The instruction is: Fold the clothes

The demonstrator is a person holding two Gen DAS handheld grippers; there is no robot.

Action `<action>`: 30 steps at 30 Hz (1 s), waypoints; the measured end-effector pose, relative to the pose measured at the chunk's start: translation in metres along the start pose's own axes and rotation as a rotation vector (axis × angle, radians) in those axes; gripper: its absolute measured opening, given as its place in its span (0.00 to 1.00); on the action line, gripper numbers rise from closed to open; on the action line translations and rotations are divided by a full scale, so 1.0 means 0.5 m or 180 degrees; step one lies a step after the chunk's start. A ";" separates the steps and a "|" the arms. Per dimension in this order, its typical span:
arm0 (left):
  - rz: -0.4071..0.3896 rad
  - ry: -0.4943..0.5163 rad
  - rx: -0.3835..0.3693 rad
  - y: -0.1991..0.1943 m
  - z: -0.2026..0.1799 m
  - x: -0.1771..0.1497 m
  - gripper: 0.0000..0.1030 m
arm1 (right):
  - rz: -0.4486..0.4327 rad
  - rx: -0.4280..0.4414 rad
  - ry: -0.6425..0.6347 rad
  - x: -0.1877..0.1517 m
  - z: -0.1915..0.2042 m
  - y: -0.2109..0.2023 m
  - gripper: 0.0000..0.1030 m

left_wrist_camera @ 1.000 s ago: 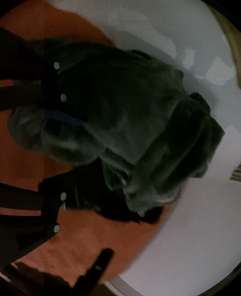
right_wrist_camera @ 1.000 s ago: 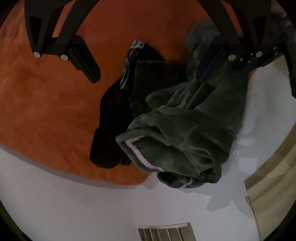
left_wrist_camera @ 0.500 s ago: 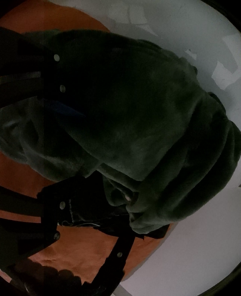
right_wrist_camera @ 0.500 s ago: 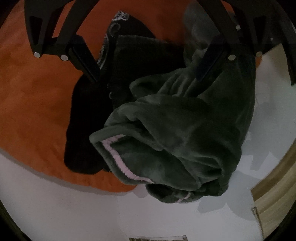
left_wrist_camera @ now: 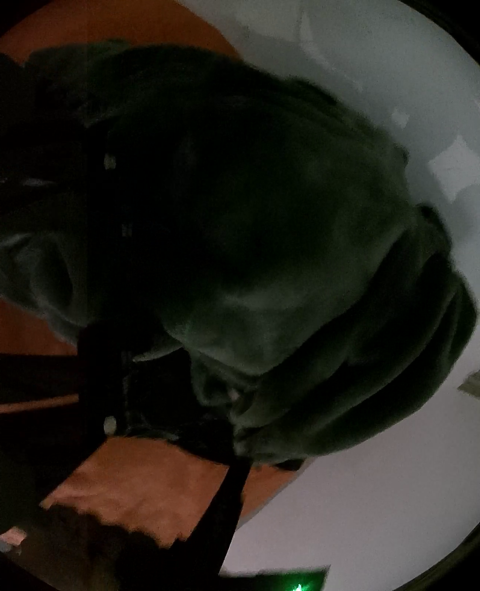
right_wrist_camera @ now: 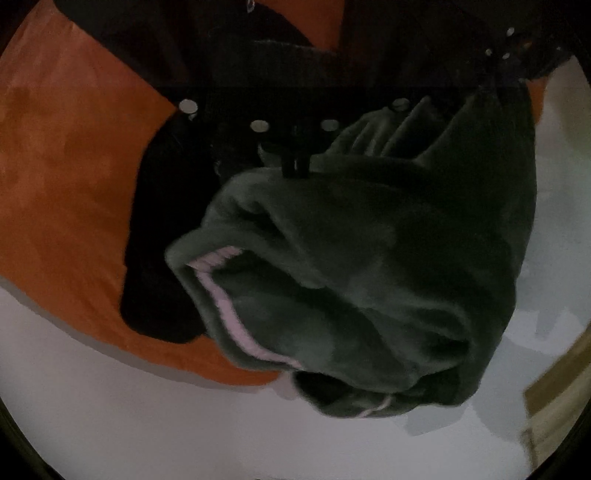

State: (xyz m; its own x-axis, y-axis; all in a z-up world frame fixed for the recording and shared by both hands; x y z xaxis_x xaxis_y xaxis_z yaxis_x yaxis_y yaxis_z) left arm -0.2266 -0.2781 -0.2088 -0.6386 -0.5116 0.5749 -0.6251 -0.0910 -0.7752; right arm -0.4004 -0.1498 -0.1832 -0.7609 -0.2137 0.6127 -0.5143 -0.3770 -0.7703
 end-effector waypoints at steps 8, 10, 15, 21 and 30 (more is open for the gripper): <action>-0.0232 -0.0035 0.0057 -0.049 -0.032 0.004 0.10 | -0.0255 0.0158 -0.0184 0.046 -0.086 -0.107 0.00; -0.0209 -0.0066 0.0048 -0.049 -0.024 0.001 0.11 | -0.0029 0.0467 -0.0146 0.048 -0.065 -0.084 0.45; -0.0078 -0.0146 0.0119 -0.026 -0.006 -0.004 0.31 | -0.0150 0.0894 -0.0464 0.047 0.034 -0.043 0.99; -0.0001 -0.0065 0.0139 0.010 -0.011 -0.003 0.78 | -0.0083 0.0589 -0.1175 0.024 0.120 0.019 0.99; 0.0072 -0.0135 -0.0113 0.045 -0.016 -0.023 0.21 | -0.0265 -0.0017 -0.0908 0.078 0.055 0.022 0.07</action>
State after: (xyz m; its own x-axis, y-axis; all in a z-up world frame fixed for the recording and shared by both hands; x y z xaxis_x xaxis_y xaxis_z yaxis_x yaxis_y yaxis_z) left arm -0.2368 -0.2673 -0.2307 -0.6336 -0.5491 0.5450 -0.6267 -0.0488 -0.7777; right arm -0.4251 -0.1871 -0.1631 -0.5746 -0.4271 0.6981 -0.5729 -0.3992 -0.7158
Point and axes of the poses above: each gripper's, at about its wrist camera, not at the fingertips, and y roughly the way its jaws point, z to its left, x to its top, the point moved 8 cm from there along y, roughly the way its jaws point, and after that the axes turned 1 degree about y, right-handed, at the moved point
